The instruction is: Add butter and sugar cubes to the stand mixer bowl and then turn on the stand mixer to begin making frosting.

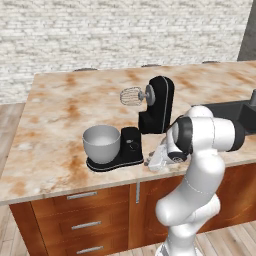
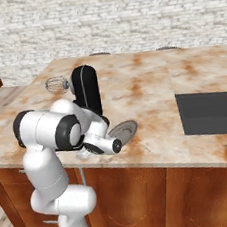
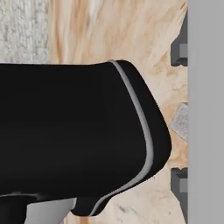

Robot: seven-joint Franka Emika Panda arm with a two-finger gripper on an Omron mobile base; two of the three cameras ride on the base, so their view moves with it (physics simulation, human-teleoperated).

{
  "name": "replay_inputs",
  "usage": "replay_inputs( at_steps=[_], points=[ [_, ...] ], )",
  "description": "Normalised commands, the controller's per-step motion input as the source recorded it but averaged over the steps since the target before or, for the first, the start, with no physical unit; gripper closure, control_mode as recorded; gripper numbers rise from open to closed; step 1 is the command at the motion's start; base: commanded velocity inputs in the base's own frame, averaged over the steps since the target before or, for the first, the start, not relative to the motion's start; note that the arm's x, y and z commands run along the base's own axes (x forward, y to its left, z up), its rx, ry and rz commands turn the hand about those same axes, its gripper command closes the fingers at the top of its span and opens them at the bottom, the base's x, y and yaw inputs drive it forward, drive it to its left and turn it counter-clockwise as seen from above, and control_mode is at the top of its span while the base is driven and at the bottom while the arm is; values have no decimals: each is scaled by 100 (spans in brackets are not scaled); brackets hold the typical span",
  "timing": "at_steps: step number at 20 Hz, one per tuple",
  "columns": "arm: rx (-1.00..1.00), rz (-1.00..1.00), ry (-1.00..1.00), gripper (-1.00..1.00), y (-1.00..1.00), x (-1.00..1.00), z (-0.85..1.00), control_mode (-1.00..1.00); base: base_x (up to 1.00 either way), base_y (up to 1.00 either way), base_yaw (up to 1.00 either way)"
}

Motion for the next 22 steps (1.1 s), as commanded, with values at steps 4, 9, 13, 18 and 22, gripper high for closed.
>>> replay_inputs(
  at_steps=[4, 9, 13, 18, 22],
  points=[
    [0, -3, 5, 100, -26, 0, -13, -100, 0, 0, 0],
    [4, -2, 0, 100, -12, -20, 11, -100, 0, 0, 0],
    [12, -3, 0, 100, -8, -49, 61, -100, 0, 0, 0],
    [15, -9, -2, 100, 0, -77, 100, -100, 0, 0, 0],
    [8, -16, 12, 100, 0, -85, 100, -100, 0, 0, 0]
  ],
)
